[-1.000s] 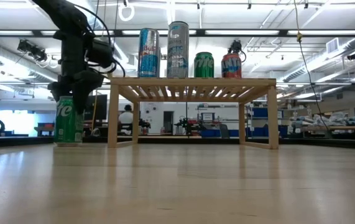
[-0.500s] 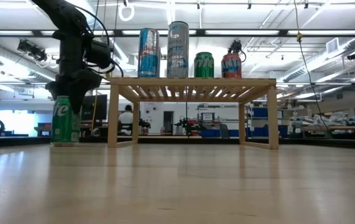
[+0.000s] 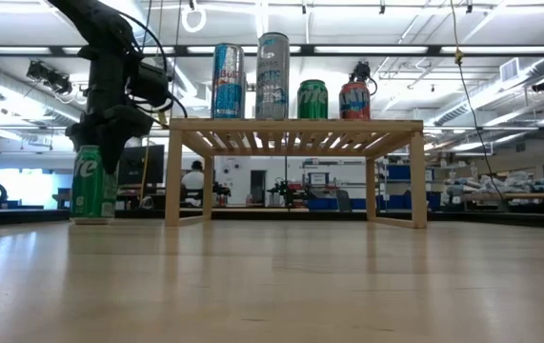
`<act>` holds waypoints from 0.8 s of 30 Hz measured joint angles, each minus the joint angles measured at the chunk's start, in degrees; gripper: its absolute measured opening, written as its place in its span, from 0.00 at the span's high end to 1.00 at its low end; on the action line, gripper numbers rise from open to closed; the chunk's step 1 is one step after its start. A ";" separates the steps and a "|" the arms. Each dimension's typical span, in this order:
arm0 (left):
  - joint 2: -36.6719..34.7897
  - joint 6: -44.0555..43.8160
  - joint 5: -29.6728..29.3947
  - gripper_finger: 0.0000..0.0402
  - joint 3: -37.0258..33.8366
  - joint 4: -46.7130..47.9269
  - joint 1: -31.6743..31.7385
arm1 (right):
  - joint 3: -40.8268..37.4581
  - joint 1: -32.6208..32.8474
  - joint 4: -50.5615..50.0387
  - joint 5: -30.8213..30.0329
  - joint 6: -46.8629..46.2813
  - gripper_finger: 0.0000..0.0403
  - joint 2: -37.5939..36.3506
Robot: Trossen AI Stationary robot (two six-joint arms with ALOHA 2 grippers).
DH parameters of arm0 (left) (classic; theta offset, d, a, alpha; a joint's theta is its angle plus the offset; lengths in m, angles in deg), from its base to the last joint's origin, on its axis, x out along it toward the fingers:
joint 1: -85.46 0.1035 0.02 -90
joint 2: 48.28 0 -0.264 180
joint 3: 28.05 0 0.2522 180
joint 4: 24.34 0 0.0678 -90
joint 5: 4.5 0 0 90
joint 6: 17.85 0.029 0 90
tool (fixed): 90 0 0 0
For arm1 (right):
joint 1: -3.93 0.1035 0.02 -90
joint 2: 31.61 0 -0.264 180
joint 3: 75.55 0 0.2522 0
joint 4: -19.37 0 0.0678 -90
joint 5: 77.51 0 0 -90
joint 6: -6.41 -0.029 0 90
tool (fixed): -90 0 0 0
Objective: Place canned beverage on shelf
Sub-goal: Put the green soda can aligned with the other green soda can on the shelf
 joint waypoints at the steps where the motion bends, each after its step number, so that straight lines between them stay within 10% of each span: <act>1: 0.00 0.00 0.00 0.20 0.00 0.11 0.00 | -0.02 0.00 0.00 0.00 0.01 0.06 0.00; 24: 0.02 7.56 -0.02 0.19 -0.07 3.33 0.00 | 0.00 -0.50 2.39 -0.29 3.09 0.06 -0.02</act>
